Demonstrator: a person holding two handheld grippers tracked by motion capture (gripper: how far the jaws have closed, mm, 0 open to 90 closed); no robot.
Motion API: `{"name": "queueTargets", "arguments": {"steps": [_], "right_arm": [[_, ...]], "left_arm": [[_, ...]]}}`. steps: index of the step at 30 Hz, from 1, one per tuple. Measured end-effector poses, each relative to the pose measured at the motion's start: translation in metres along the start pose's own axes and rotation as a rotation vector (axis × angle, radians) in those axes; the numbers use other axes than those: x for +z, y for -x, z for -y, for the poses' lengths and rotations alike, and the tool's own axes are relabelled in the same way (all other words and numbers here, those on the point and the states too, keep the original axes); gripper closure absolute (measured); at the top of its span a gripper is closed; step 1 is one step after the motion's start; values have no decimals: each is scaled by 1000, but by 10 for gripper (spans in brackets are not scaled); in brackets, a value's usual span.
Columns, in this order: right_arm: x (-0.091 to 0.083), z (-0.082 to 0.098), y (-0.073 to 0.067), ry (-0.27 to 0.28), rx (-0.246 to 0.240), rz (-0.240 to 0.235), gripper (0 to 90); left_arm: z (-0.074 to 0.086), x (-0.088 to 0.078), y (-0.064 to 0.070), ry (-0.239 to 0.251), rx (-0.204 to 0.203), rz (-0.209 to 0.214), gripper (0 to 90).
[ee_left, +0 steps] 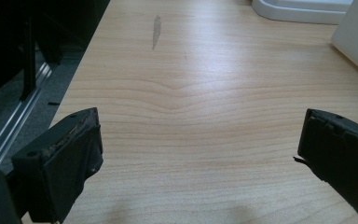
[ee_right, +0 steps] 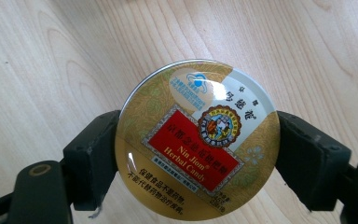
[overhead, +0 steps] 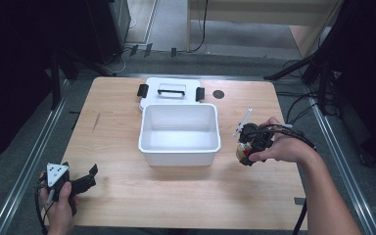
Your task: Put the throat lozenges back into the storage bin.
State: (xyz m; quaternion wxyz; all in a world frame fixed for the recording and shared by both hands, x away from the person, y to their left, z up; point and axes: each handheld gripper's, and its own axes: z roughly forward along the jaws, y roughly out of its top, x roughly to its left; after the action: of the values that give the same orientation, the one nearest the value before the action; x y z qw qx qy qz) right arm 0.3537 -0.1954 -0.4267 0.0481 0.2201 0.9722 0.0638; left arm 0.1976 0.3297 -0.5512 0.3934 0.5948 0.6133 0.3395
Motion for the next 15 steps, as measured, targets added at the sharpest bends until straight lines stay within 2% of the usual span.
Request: {"name": "queueTargets", "arguments": {"steps": [10,15], "right_arm": [[-17,-7,3,8,-2,-9,208],[-25,-12,4,26,-27,-22,208]], "left_arm": [[0,0,0,0,-1,0,2],[0,0,0,0,-1,1,2]]}}
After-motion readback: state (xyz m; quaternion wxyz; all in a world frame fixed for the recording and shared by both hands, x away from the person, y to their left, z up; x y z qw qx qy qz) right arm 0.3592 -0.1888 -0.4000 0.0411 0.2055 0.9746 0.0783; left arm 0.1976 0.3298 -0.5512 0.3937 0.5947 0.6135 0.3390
